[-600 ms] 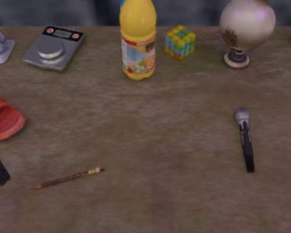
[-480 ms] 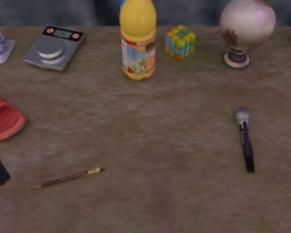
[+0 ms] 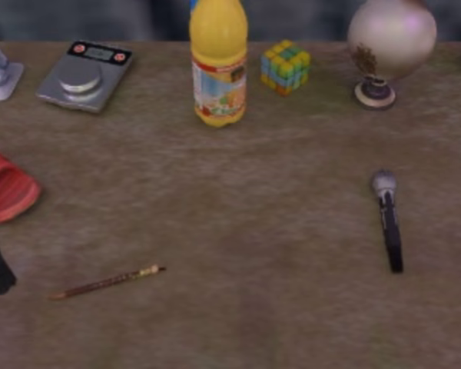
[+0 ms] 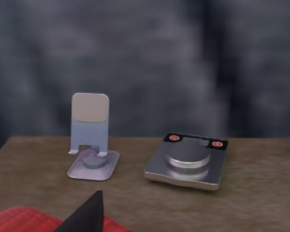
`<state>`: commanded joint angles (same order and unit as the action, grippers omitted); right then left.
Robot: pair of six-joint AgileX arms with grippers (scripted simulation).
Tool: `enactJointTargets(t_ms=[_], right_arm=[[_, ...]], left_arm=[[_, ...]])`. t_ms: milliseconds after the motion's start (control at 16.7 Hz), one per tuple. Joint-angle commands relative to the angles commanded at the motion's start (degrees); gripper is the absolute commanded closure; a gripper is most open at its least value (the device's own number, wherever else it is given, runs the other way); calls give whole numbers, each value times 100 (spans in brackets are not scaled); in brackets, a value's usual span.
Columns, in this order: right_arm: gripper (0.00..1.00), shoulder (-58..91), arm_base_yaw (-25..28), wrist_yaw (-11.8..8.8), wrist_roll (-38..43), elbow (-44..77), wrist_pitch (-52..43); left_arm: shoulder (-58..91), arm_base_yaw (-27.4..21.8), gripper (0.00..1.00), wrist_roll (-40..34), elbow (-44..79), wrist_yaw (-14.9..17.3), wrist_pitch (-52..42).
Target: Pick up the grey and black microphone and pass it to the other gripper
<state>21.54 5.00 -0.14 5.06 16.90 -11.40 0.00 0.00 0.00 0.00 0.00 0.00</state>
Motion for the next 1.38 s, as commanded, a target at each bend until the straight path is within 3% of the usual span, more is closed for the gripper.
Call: enactJointTargets(t_ms=[840, 1080, 1380], right_arm=[[0, 7662, 1276, 214, 1433, 5073, -3477], [0, 8705, 1480, 210, 1641, 5789, -3967], [0, 8858, 1512, 207, 1673, 5898, -4042]], left_arm=[[0, 0, 0, 0, 0, 0, 0], [0, 0, 0, 0, 0, 0, 0], [0, 0, 0, 0, 0, 0, 0]])
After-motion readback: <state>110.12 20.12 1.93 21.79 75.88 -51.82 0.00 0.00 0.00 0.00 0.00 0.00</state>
